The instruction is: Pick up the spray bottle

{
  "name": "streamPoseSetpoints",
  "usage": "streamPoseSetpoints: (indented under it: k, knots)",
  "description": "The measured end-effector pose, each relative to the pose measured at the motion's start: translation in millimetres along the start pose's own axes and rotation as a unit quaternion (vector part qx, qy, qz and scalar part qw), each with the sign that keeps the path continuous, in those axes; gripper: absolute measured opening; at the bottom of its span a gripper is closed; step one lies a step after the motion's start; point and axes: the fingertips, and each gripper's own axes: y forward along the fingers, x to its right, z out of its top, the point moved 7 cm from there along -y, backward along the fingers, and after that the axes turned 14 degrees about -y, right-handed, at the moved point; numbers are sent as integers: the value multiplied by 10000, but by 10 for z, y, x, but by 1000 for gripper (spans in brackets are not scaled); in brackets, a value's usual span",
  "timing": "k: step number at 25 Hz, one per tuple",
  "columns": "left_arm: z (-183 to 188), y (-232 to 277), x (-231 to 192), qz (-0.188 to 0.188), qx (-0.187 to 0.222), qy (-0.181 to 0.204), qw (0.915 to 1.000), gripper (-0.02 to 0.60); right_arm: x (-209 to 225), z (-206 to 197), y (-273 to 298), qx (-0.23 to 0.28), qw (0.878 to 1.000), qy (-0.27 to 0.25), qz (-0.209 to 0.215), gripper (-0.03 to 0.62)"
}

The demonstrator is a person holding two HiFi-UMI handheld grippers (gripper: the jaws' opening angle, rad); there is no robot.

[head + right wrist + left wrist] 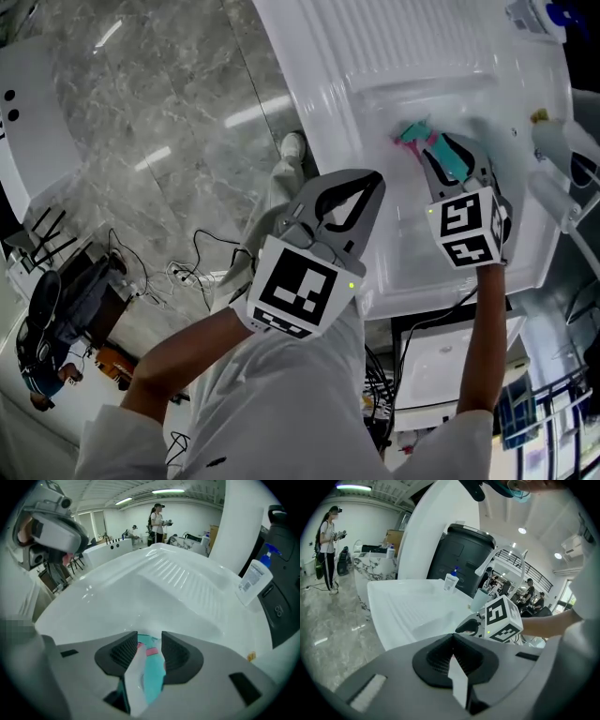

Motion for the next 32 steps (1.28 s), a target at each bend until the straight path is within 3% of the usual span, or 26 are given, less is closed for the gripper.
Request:
streamPoseSetpoints:
  k: [11, 32]
  knots:
    - [-163, 112, -32, 89, -241, -493, 9985, 4, -9, -152, 471, -575, 9940, -582, 725, 129]
    - [-186, 115, -121, 173, -332, -624, 9974, 3, 2, -321, 947, -1330, 9768, -1059, 1300, 127]
